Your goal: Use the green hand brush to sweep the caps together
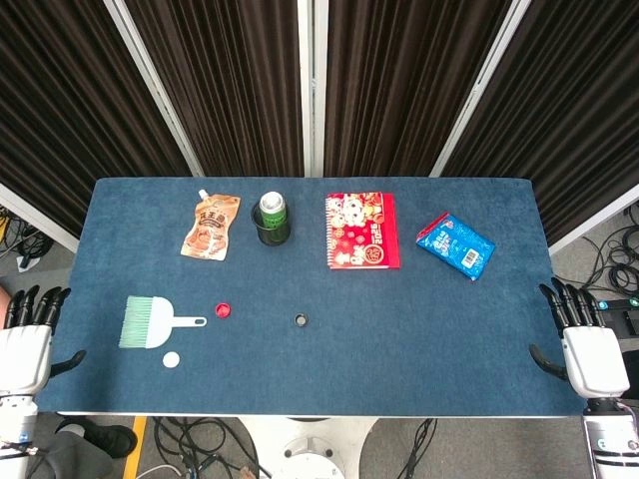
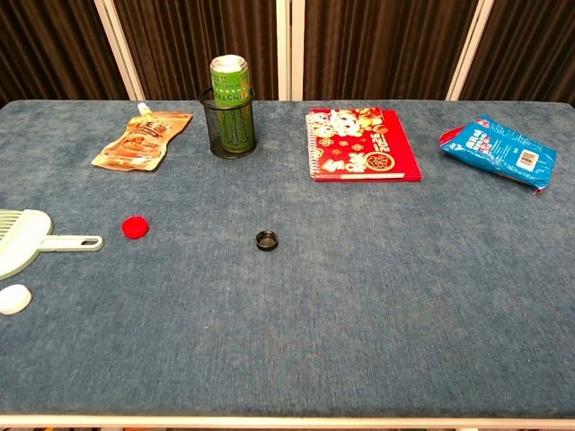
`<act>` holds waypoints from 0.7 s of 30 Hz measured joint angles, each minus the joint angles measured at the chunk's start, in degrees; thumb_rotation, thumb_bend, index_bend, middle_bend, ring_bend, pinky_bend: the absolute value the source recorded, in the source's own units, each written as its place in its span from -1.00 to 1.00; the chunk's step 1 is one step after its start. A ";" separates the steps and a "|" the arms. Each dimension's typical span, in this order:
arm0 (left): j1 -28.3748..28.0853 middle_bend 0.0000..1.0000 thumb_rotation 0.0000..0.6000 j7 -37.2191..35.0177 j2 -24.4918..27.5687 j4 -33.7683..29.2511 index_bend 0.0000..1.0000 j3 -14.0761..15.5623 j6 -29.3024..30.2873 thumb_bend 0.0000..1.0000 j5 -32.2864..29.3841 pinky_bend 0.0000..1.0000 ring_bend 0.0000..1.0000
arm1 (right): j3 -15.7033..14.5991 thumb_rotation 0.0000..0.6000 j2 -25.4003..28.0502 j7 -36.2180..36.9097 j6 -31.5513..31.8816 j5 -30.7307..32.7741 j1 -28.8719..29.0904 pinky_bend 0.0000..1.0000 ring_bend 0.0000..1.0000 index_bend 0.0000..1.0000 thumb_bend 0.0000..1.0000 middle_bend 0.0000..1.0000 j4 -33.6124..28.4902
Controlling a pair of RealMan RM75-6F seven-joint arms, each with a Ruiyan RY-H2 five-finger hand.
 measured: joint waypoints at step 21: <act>-10.23 -0.43 1.00 -9.65 -2.06 1.98 -0.47 -3.51 -13.04 -0.74 1.71 -0.87 -0.75 | 1.08 1.00 1.98 0.87 1.32 -1.34 0.48 -1.00 -1.00 -1.00 -0.70 -1.00 0.06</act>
